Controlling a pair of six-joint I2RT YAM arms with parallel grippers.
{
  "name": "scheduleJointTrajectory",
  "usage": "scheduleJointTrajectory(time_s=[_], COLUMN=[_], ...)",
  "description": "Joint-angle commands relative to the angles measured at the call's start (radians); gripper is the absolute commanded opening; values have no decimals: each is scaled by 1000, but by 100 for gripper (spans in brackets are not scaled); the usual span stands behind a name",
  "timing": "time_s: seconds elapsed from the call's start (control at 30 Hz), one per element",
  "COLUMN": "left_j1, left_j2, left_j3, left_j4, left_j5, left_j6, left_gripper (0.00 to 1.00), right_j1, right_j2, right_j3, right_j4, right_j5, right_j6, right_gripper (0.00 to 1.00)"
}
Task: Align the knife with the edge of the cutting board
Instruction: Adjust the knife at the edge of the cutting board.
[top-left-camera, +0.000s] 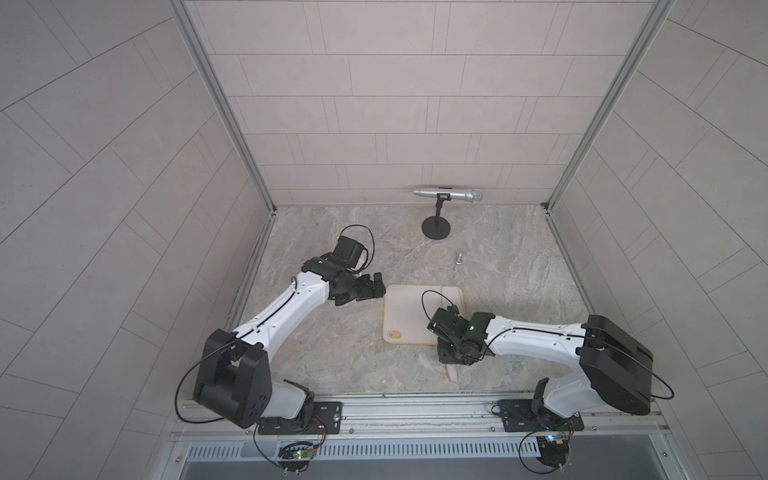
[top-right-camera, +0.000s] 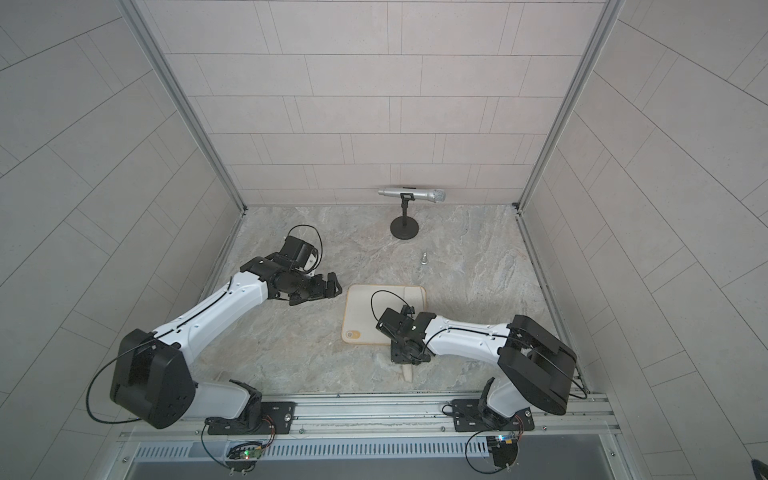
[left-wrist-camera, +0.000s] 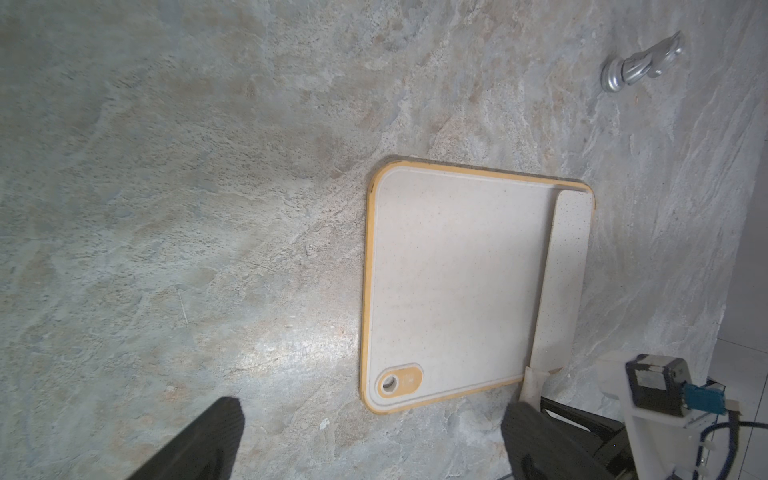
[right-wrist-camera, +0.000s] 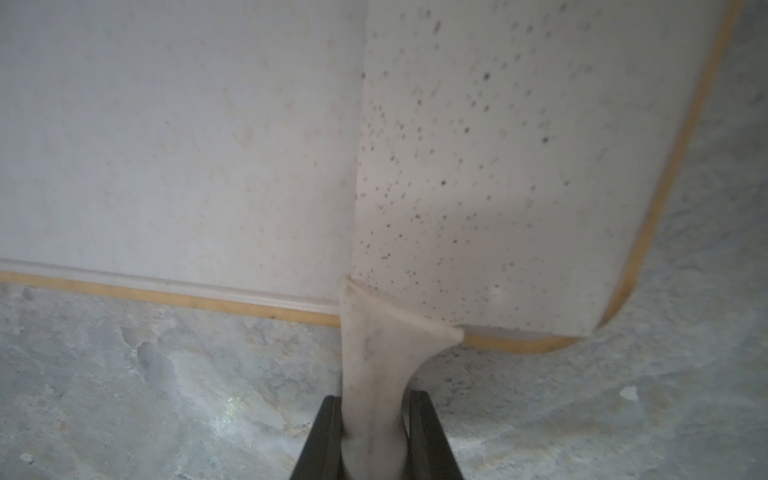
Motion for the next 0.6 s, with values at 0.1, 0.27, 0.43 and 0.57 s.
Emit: scheduleJointTrajectory(time_s=[0.1, 0.27, 0.43, 0.57], left_j1=[-6, -7, -8, -9], left_j2=[-6, -7, -8, -9], left_j3=[2, 2, 2, 2], left_j4=[-20, -21, -21, -21], left_j5=[1, 2, 2, 2], left_j6=[18, 18, 18, 17], left_gripper=[100, 100, 100, 100], right_j1=[-1, -1, -1, -1], right_j2=[-9, -34, -43, -40], right_j3=[-19, -38, -41, -40], right_j4=[-34, -25, -33, -32], right_j5=[69, 75, 81, 82], right_j6=[26, 47, 56, 57], right_gripper=[3, 2, 1, 0])
